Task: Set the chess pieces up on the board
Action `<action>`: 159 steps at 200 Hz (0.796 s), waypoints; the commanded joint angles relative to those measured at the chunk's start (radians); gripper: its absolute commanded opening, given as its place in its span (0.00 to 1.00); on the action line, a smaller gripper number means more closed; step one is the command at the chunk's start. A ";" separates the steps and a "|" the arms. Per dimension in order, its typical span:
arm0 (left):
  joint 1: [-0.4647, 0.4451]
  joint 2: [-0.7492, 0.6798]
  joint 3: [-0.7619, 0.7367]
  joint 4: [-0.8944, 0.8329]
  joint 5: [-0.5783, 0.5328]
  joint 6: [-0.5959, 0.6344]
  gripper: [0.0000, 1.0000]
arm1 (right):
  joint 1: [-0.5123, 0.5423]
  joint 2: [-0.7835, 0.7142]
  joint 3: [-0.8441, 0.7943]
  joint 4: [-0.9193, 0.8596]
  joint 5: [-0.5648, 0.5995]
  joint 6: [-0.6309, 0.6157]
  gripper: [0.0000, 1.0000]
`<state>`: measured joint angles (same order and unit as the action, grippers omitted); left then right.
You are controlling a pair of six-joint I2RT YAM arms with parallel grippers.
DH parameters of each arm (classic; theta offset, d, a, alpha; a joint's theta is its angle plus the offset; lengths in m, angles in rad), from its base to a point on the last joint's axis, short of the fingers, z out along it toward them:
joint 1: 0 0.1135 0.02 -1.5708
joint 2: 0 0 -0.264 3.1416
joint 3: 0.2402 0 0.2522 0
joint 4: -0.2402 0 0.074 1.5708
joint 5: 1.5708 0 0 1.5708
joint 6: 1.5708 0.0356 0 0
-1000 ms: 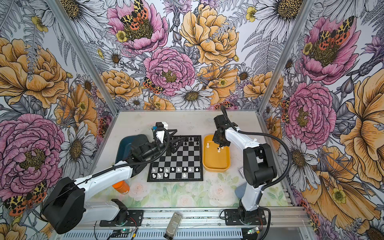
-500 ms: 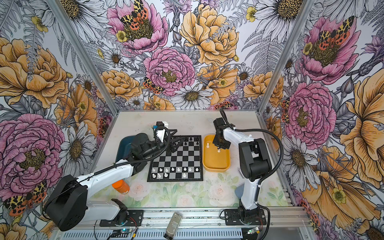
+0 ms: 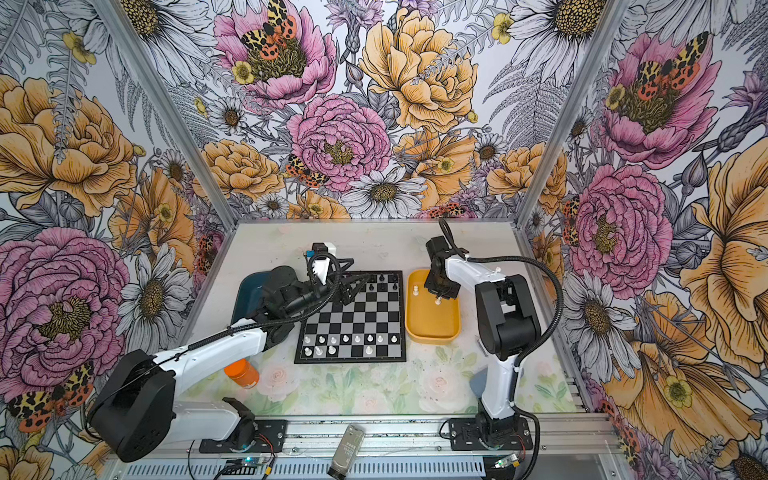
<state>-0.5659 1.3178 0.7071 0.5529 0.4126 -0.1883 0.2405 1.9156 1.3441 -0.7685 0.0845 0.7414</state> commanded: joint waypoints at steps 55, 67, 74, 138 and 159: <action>0.011 0.009 0.022 0.004 0.025 -0.016 0.83 | -0.006 0.041 0.021 0.023 -0.019 0.007 0.23; 0.010 0.008 0.022 0.004 0.025 -0.015 0.83 | -0.005 0.044 0.021 0.024 -0.020 0.007 0.22; 0.011 0.008 0.021 0.004 0.025 -0.016 0.83 | -0.005 0.045 0.021 0.026 -0.023 0.006 0.22; 0.011 0.007 0.020 0.004 0.025 -0.016 0.83 | -0.001 0.066 0.027 0.034 -0.036 0.004 0.21; 0.010 0.006 0.020 0.004 0.025 -0.016 0.83 | 0.002 0.075 0.031 0.035 -0.039 0.004 0.21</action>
<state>-0.5652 1.3186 0.7071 0.5495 0.4129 -0.1947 0.2405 1.9533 1.3544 -0.7467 0.0574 0.7414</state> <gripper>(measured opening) 0.830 0.211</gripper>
